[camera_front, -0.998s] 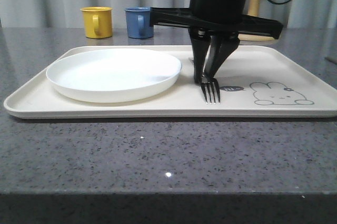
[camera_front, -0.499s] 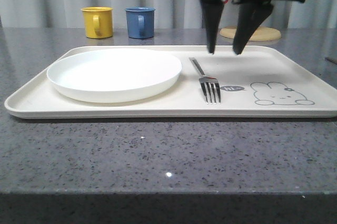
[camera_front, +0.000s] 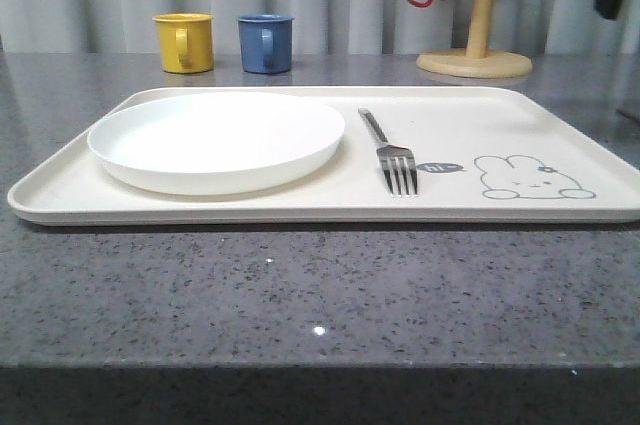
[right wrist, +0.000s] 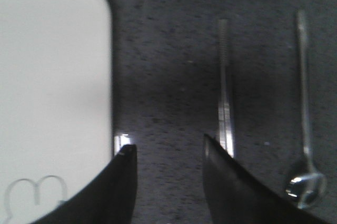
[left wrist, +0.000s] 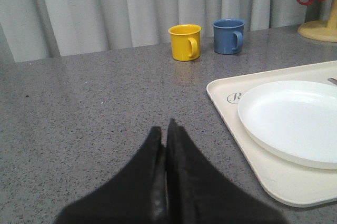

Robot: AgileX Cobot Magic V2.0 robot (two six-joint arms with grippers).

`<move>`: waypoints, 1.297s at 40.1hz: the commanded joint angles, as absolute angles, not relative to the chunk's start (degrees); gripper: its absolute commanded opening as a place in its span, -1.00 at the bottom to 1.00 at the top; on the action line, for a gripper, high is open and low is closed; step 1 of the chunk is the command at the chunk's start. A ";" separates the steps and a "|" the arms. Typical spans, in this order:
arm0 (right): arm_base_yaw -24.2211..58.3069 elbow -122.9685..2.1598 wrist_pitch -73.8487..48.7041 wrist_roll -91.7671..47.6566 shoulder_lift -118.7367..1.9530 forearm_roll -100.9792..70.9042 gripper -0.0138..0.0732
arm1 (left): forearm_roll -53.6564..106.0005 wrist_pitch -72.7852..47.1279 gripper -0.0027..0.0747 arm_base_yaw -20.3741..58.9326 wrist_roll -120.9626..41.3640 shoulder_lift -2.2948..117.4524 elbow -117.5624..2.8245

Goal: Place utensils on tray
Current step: 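Move the right gripper back and grasp the steel chopsticks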

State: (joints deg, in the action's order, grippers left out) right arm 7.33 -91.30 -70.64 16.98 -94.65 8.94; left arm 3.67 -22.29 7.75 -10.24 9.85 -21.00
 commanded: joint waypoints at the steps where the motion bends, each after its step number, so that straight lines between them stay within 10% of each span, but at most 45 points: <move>1: 1.68 -89.76 -74.69 12.78 -91.35 9.31 0.08 | 4.25 -17.41 -0.98 7.71 -10.16 10.42 -22.57; 16: -4.78 -80.64 -65.57 4.24 -93.24 1.80 0.30 | 4.25 -17.41 -0.98 7.71 -10.16 10.42 -22.57; 41: -4.55 -80.59 -64.22 4.24 -99.04 -1.06 0.04 | 4.25 -17.41 -0.98 7.71 -10.16 10.42 -22.57; 52: -4.55 -80.64 -65.68 5.01 -98.90 -1.25 -0.52 | 4.25 -17.41 -0.98 7.71 -10.16 10.42 -22.57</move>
State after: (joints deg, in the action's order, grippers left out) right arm -4.53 -79.52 -65.15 4.82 -100.75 0.61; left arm 3.67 -22.29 7.75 -10.24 9.85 -21.00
